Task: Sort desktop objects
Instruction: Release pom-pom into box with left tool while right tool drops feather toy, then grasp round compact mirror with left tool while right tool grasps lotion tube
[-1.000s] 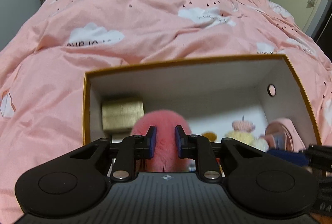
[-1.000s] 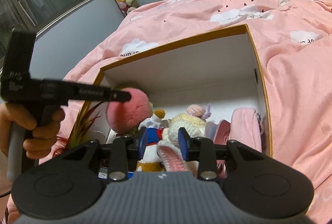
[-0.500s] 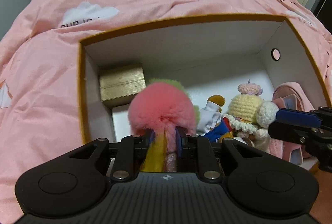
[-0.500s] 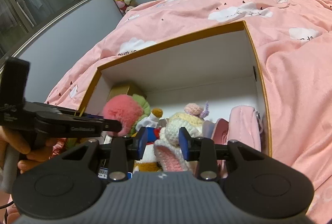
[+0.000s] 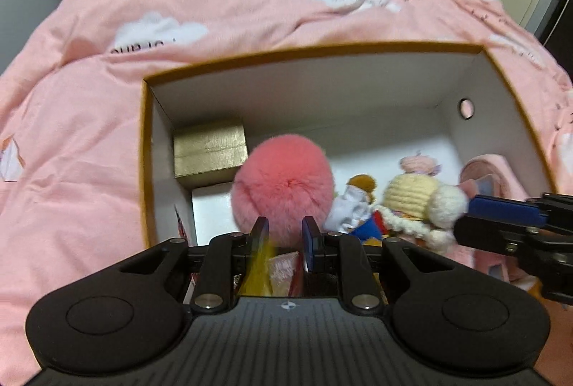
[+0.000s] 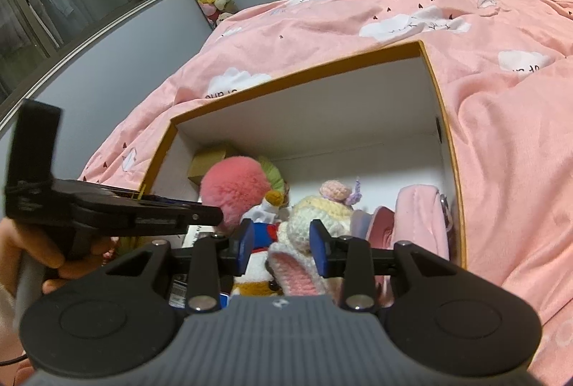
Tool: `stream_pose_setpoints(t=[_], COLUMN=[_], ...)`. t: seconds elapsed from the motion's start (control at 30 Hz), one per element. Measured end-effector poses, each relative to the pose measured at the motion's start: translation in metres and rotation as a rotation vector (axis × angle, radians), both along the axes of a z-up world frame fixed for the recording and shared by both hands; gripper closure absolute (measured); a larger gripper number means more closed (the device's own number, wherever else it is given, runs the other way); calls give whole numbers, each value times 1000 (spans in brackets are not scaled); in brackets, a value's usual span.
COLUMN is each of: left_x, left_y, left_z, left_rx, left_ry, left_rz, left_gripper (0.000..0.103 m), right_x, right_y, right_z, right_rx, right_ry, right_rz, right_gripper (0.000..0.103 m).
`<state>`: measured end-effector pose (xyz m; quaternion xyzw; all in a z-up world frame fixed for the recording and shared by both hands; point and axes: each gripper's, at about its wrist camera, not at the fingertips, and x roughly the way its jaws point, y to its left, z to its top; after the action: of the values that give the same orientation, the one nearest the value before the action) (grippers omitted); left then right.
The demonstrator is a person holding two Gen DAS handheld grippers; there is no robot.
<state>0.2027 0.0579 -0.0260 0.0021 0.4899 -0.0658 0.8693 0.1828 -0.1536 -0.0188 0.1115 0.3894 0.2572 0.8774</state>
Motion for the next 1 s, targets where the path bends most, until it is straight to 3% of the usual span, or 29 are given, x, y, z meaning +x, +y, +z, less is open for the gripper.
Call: stream_pose_setpoints(t=[0.4,0.6,0.83,0.9,0.97,1.0], left_x=[-69,-117,-153,-156,-156,-156], left_y=[-15,-19,-20,-20,-21,-23], left_z=[55,65,31,12,-9,-20], left_rx=[-23,-61,-143,-165,-175,-173], left_ry=[-163,-191,-82,-36,22,49], left_rz=[7,-6,-17,-6,0,-5], left_gripper=[80,80,78,72,56,53], right_x=[-43,-78,-116,-124,-126,-125], right_y=[-3,-9,-10,-12,-15,-18], right_z=[24,35,32,22,8,2], right_rx=[-33,-30,-39,-55,-88,-101], right_ry=[-63,-94,-51,-18,16,30], right_rz=[0,19,80,78,51,32], right_gripper=[65,65,65,64,63,63])
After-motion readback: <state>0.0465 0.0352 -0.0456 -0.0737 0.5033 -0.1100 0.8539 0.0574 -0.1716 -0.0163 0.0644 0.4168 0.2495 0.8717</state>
